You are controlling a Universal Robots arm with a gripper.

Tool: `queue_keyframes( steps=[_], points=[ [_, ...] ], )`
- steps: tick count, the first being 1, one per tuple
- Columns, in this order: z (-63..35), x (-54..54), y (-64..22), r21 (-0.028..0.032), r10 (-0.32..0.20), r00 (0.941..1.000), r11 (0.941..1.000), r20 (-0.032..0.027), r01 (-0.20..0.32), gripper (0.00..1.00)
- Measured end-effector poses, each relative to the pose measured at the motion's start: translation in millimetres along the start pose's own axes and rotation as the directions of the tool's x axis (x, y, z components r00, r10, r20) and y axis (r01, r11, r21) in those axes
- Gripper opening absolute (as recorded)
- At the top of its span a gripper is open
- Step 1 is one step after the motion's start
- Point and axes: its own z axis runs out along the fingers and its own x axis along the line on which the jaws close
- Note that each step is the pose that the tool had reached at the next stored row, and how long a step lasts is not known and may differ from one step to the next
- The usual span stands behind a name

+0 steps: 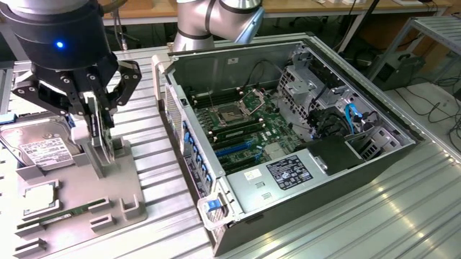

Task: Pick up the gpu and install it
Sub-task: 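Pick up the gpu and move the gpu toward the slot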

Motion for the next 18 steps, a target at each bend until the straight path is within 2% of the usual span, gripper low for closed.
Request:
queue_keyframes(
  steps=[18],
  points=[
    [-35.4,-0.4,1.1,0.0,0.0,1.0,1.0,0.0,0.0,0.28]
  ],
)
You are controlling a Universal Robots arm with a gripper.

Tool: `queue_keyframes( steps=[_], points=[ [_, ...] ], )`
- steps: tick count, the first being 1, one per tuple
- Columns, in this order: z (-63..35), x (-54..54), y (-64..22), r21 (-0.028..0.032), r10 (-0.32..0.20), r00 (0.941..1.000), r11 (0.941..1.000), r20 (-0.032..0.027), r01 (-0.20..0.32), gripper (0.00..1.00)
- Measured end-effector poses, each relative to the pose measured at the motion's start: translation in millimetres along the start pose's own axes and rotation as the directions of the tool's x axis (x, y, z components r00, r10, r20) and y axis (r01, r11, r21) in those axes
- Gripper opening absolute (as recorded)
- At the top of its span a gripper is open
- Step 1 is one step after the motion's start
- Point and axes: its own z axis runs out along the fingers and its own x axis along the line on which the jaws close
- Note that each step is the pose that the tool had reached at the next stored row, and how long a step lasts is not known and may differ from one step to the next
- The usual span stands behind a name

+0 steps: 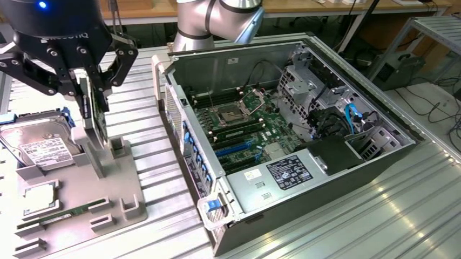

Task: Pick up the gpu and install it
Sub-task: 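Pick up the gpu and move the gpu toward the slot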

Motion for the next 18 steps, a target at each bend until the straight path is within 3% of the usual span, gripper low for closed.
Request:
queue_keyframes(
  steps=[14,18],
  points=[
    [-40.4,-0.4,1.3,0.0,0.0,1.0,1.0,0.0001,0.0,0.28],
    [-58.0,-0.7,1.8,-0.0002,0.0,1.0,1.0,0.0002,0.0,0.28]
  ],
)
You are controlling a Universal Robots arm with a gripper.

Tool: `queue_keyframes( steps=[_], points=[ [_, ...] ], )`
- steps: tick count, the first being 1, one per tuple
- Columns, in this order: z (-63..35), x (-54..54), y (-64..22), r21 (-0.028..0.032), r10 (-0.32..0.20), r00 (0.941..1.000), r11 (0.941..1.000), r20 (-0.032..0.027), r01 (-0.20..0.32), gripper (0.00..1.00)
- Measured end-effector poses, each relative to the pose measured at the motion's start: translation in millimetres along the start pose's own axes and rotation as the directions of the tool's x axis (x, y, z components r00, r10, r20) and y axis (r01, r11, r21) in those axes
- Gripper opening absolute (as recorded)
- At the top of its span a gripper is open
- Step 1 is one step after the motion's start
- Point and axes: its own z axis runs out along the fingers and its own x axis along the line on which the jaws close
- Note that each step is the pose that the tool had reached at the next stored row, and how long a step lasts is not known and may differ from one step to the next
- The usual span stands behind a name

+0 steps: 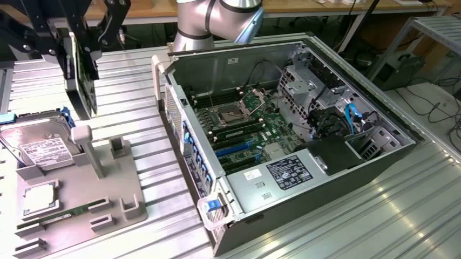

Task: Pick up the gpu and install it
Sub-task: 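Pick up the gpu and move the gpu toward the slot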

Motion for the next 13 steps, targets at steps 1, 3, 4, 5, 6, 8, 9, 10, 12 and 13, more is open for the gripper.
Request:
queue_keyframes(
  steps=[1,3,4,5,6,8,9,10,12,13],
  points=[
    [-3.9,0.0,0.1,0.0002,0.0,1.0,1.0,-0.0002,0.0,0.28],
    [-11.5,-0.2,0.4,0.0002,0.0,1.0,1.0,-0.0002,0.0,0.28],
    [-16.0,-0.2,0.6,0.0004,0.0,1.0,1.0,-0.0003,0.0,0.28],
    [-19.9,-0.3,0.7,0.0004,0.0,1.0,1.0,-0.0004,0.0,0.28],
    [-24.0,-0.3,0.8,0.0001,0.0,1.0,1.0,-0.0001,0.0,0.28],
    [-32.6,-0.4,1.0,0.0002,0.0,1.0,1.0,-0.0002,0.0,0.28],
    [-37.6,-0.4,1.2,0.0001,0.0,1.0,1.0,-0.0001,0.0,0.28],
    [-42.3,-0.5,1.4,0.0003,0.0,1.0,1.0,-0.0003,0.0,0.28],
    [-50.9,-0.6,1.6,0.0002,0.0,1.0,1.0,-0.0002,0.0,0.28],
    [-54.5,-0.6,1.7,0.0003,0.0,1.0,1.0,-0.0003,0.0,0.28]
  ],
)
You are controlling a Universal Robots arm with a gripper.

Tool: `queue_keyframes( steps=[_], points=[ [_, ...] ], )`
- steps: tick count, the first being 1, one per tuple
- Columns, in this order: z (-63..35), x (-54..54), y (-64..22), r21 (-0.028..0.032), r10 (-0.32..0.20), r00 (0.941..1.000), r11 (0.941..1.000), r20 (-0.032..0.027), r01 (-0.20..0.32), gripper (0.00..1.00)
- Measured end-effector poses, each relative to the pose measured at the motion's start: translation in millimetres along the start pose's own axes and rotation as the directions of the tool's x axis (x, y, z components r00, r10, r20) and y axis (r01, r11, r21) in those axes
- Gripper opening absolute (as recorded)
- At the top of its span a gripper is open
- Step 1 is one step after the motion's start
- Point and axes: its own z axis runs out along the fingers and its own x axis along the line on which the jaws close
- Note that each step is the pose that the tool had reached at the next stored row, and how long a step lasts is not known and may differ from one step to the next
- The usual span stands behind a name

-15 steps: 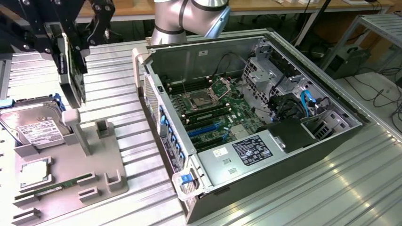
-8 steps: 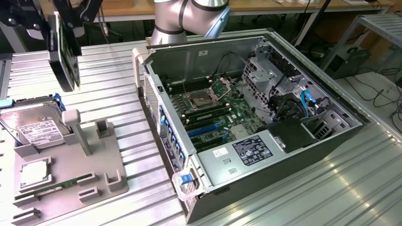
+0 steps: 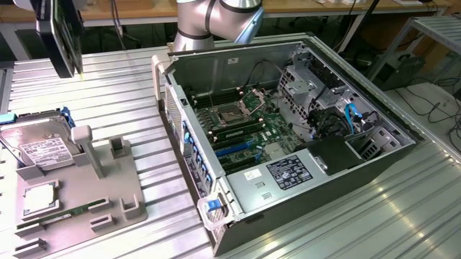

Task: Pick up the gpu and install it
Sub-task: 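Pick up the gpu and move the gpu toward the slot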

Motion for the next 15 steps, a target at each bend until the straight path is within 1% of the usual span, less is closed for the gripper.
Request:
queue_keyframes(
  steps=[2,5,9,13,15],
  points=[
    [-6.6,-0.1,0.2,0.0002,0.0,1.0,1.0,-0.0002,0.0,0.28],
    [-7.1,-0.1,0.2,0.0,0.0,1.0,1.0,0.0,0.0,0.28],
    [-1.0,0.1,-0.1,0.0,0.0,1.0,1.0,0.0,0.0,0.28],
    [7.6,-0.6,-0.5,0.0001,0.0,1.0,1.0,0.0,0.0,0.28],
    [8.0,-8.7,-0.2,0.0002,0.0,1.0,1.0,-0.0001,0.0,0.28]
  ],
)
